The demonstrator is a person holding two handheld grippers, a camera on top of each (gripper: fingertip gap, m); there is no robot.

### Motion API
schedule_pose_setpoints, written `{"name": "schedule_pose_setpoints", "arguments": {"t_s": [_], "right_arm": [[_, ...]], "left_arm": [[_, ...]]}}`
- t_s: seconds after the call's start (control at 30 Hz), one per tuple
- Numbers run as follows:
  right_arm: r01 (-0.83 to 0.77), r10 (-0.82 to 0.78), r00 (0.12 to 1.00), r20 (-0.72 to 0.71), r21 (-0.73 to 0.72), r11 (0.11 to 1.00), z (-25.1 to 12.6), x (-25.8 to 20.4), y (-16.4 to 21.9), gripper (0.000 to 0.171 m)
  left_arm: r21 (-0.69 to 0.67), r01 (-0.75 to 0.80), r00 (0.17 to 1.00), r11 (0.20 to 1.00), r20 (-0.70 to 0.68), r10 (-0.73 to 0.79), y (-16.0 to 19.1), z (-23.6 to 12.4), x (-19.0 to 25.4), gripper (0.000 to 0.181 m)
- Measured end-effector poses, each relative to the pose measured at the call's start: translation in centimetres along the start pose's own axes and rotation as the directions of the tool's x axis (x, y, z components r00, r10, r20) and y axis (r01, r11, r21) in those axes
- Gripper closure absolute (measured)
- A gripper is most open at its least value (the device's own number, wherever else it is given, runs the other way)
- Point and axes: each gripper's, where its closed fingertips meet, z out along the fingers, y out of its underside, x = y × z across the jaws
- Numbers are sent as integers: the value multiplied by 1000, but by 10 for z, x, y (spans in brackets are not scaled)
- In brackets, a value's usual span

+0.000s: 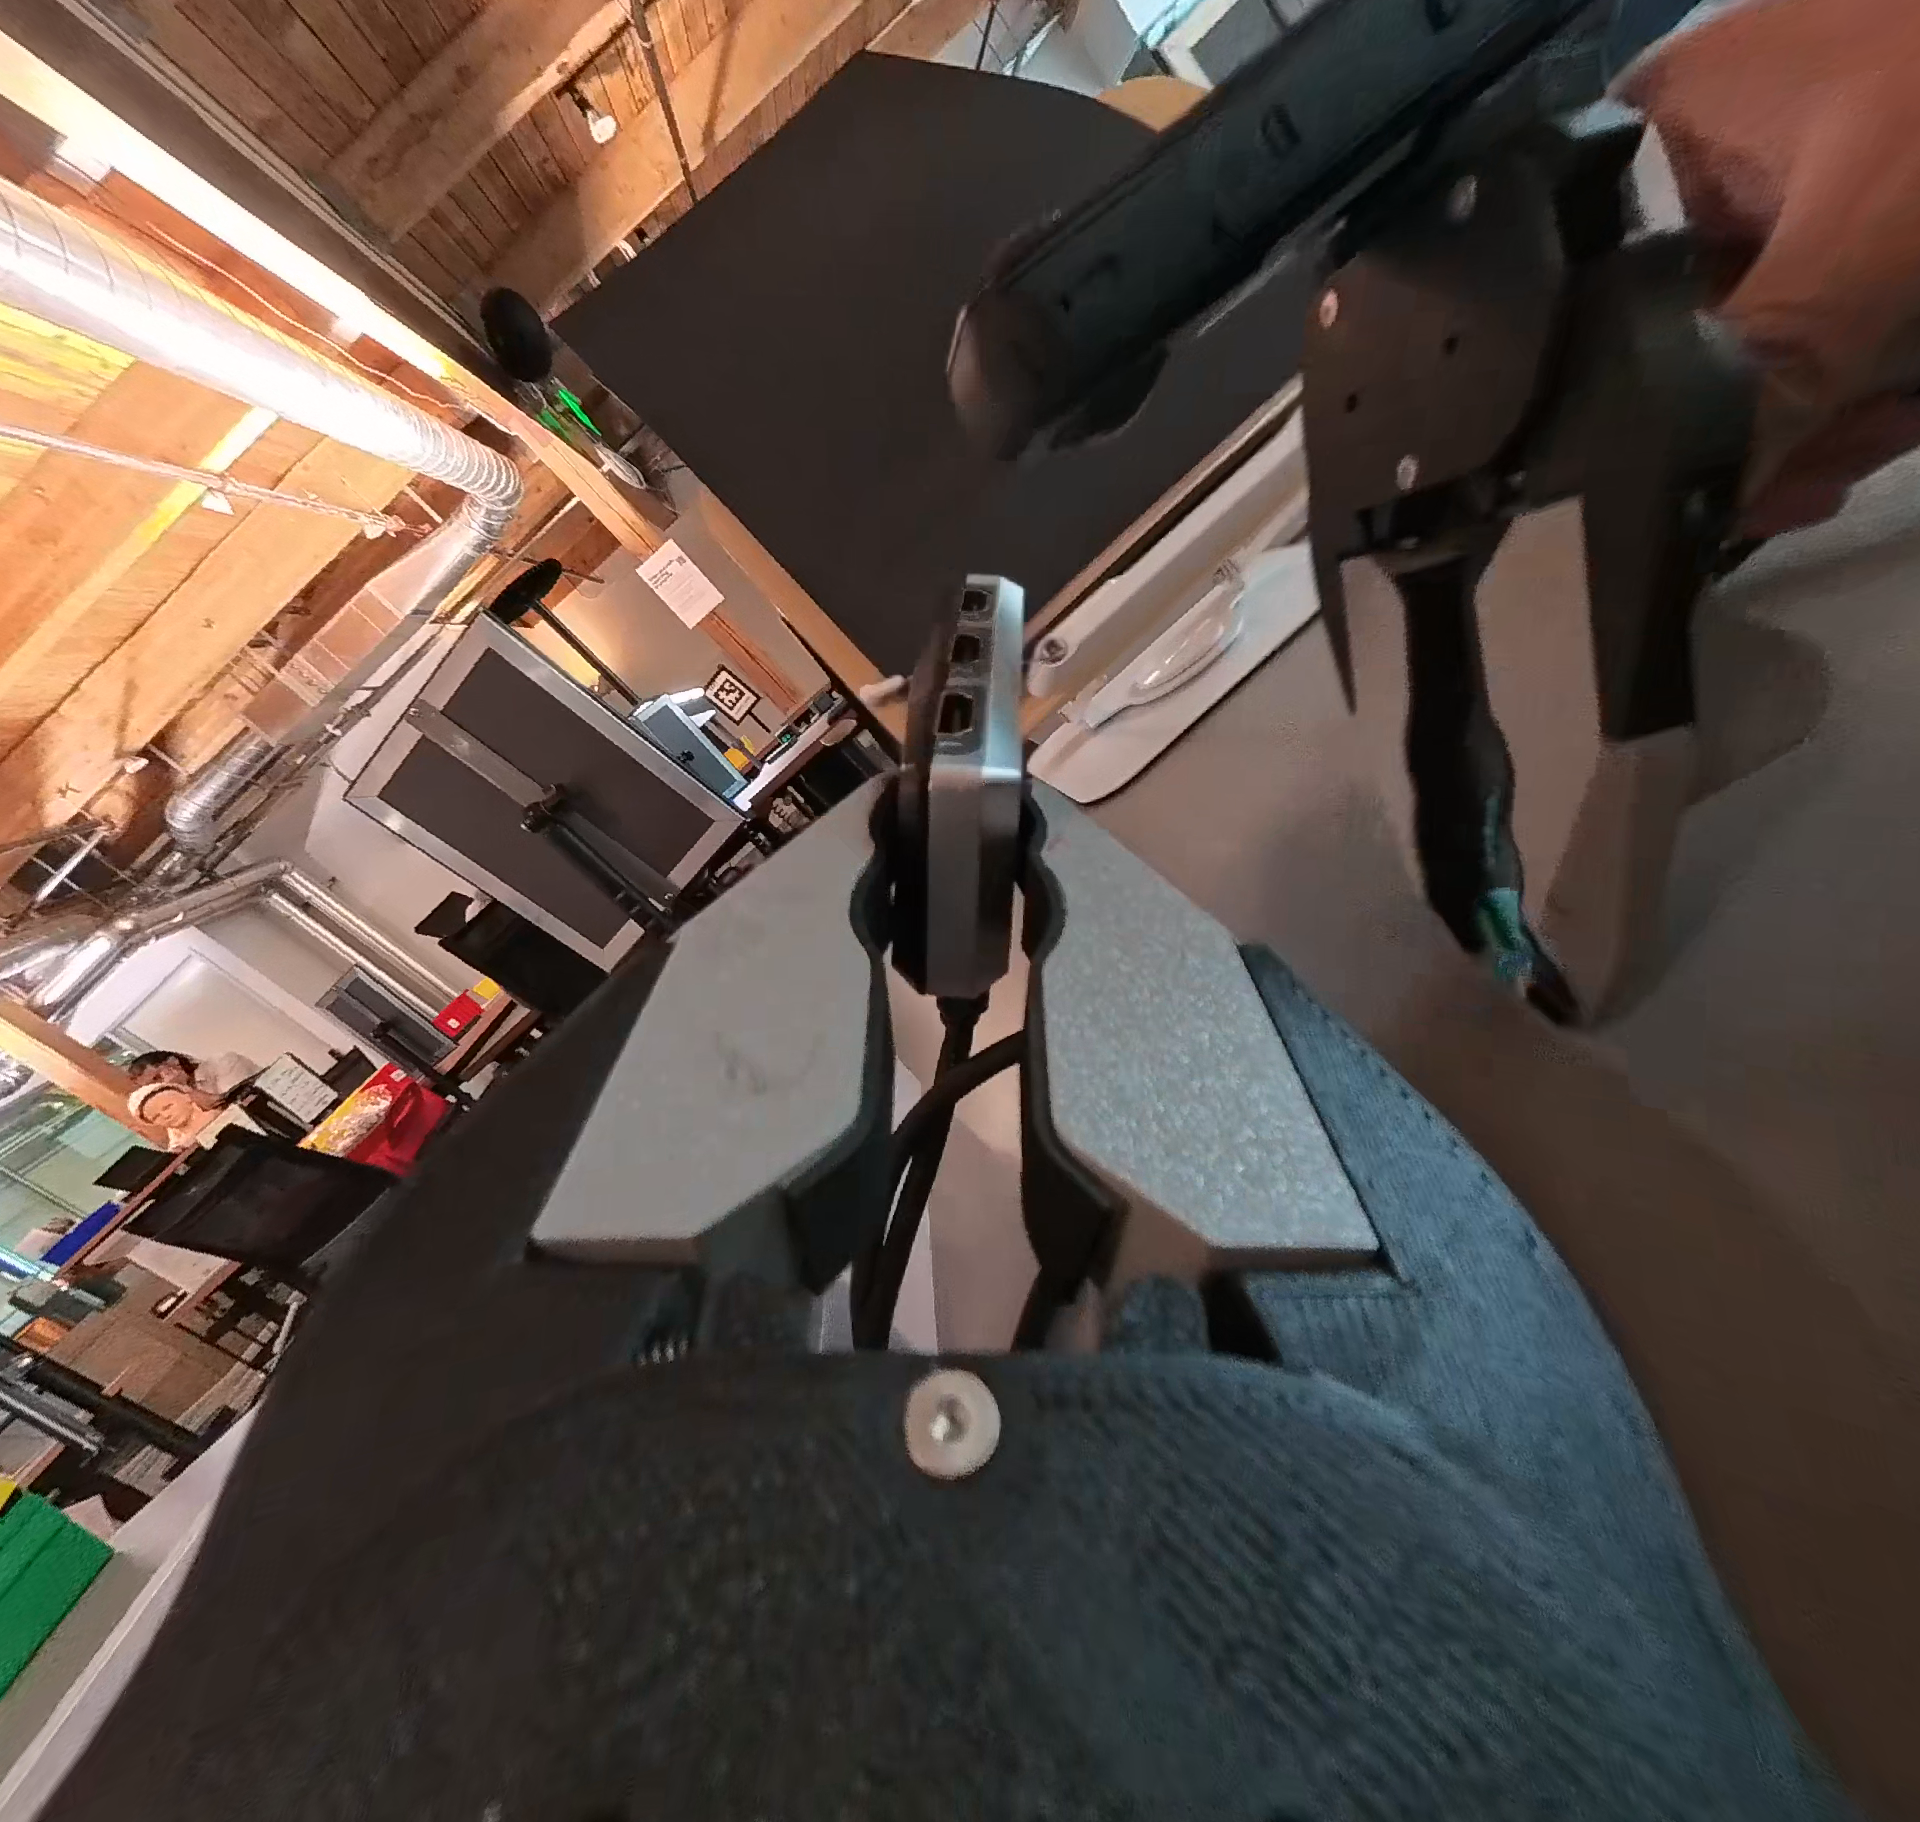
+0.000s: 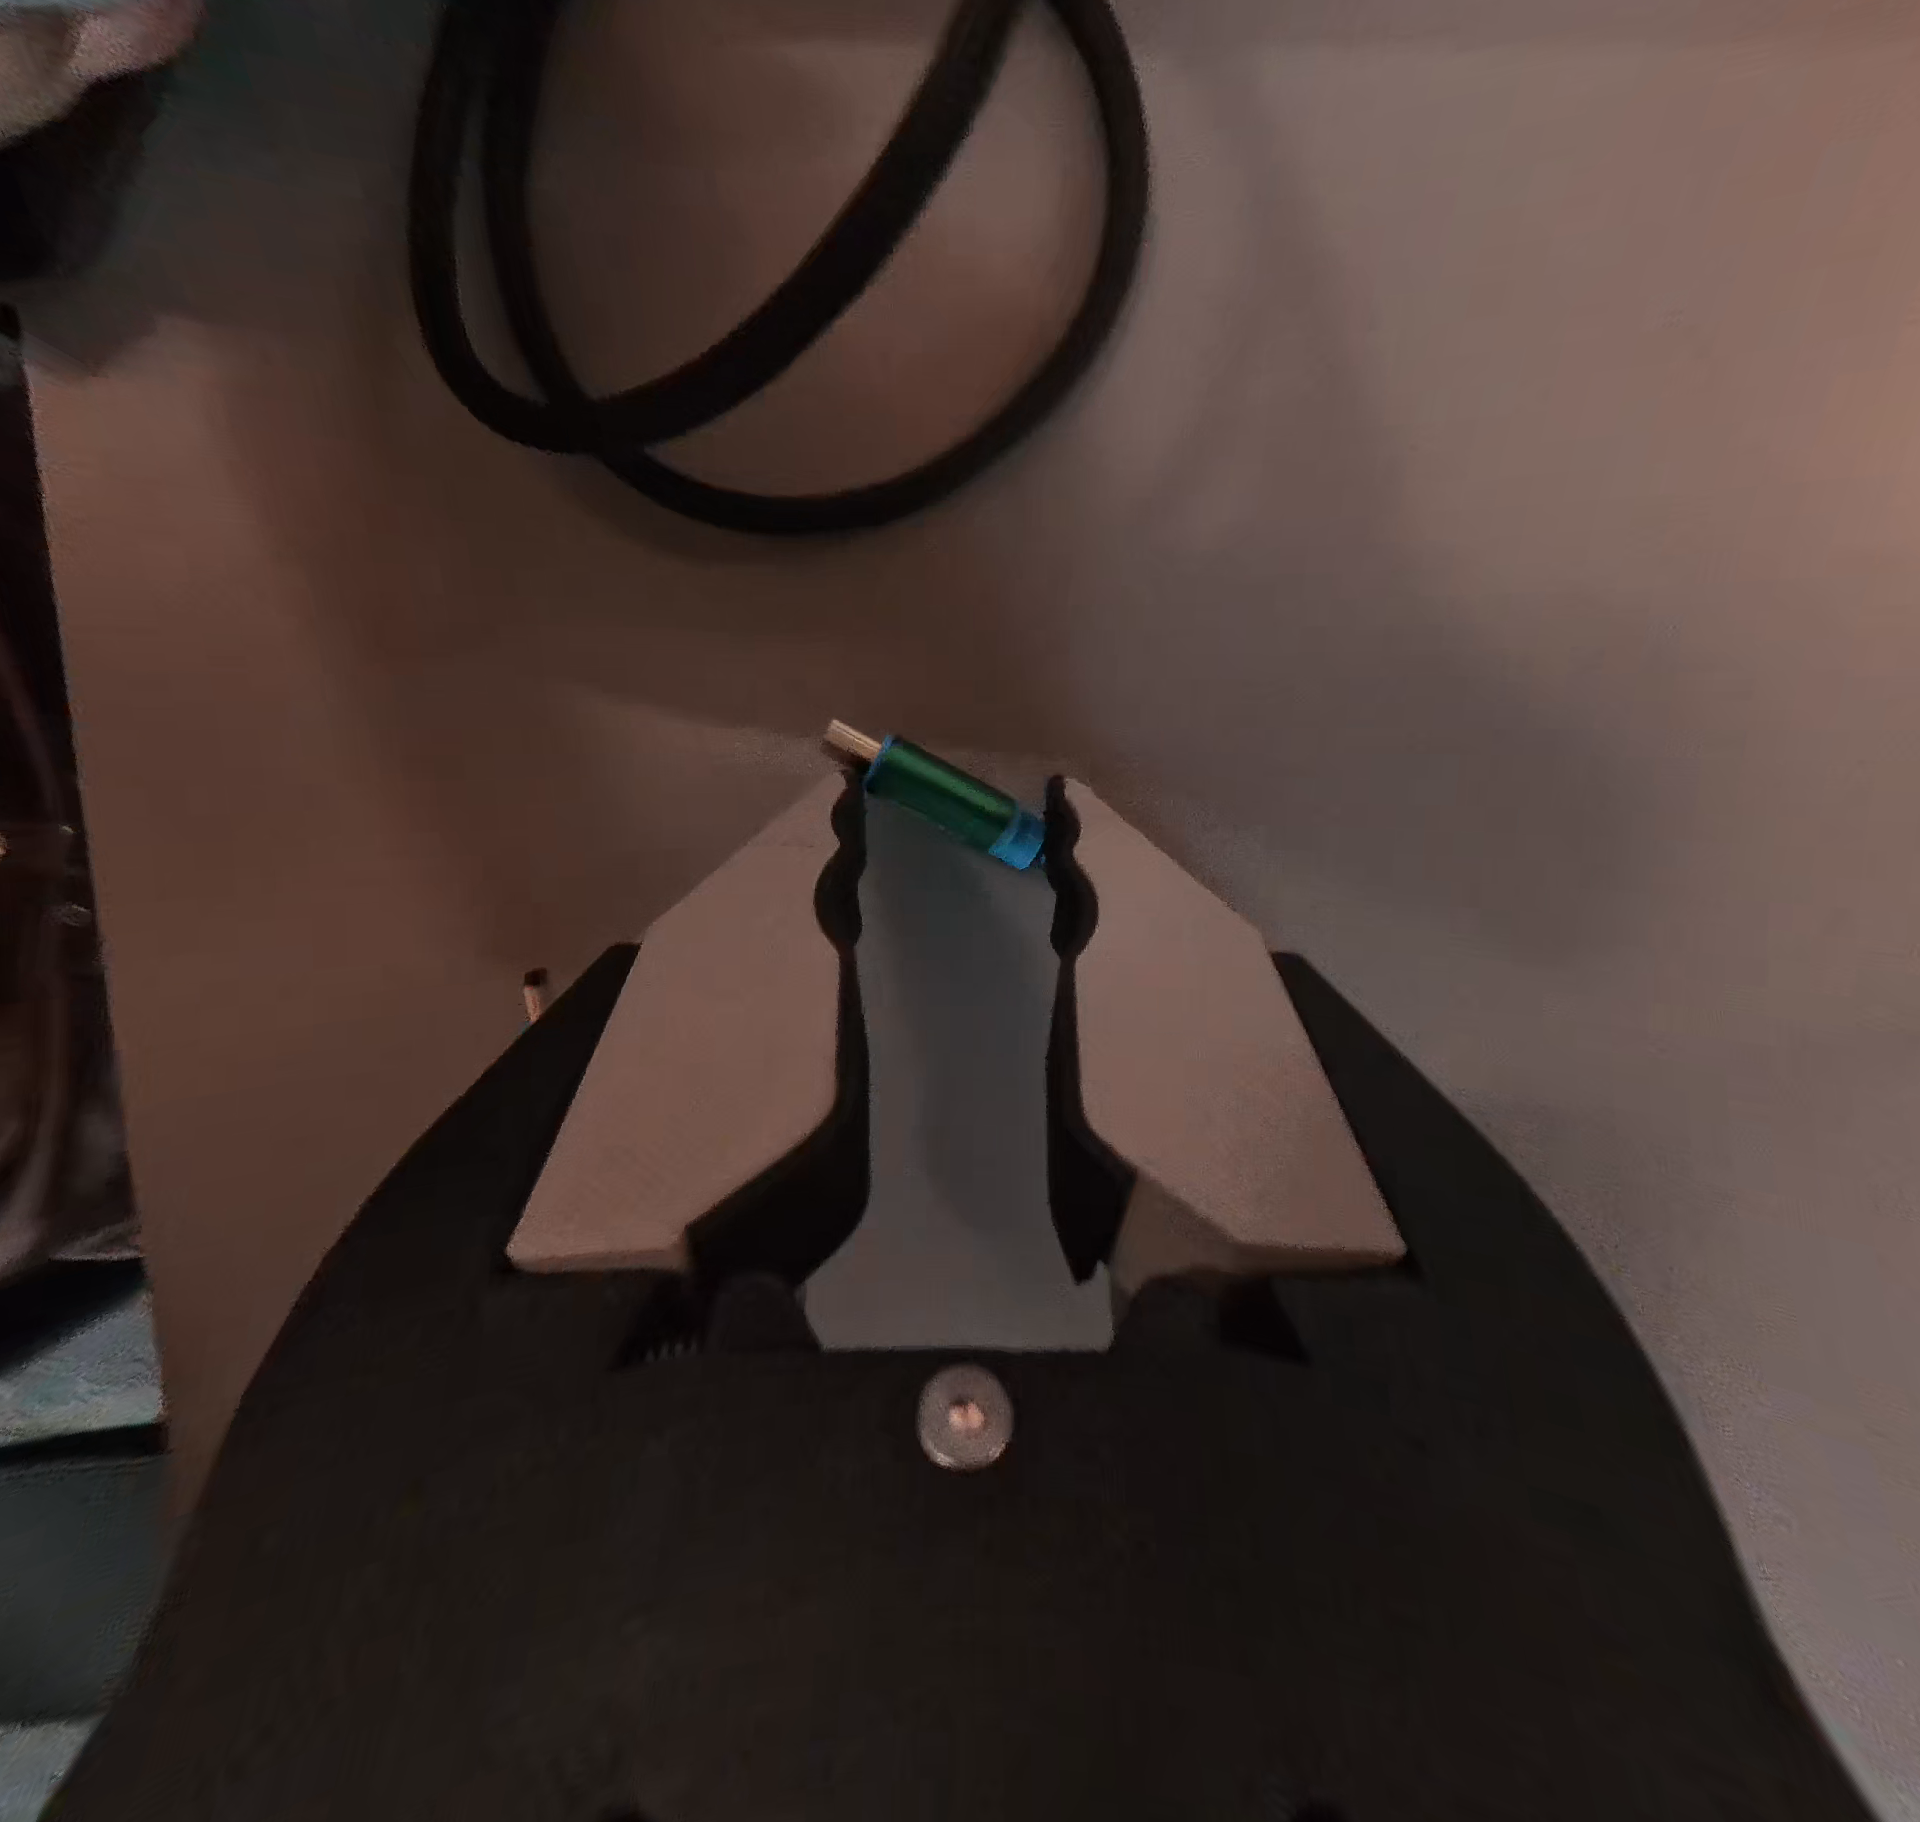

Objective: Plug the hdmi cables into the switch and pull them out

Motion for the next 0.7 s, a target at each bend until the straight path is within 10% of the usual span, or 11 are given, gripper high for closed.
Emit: {"name": "schedule_pose_setpoints", "arguments": {"t_s": [0.2, 0.7], "right_arm": [[-254, 256, 967, -2, 142, 957, -14, 13, 10, 139], [5, 27, 995, -95, 316, 949, -34, 7, 23, 137]], "left_arm": [[-62, -197, 977, 978, -96, 191, 11, 7, 31, 162], [-72, -301, 937, 951, -207, 281, 21, 9, 62, 163]]}}
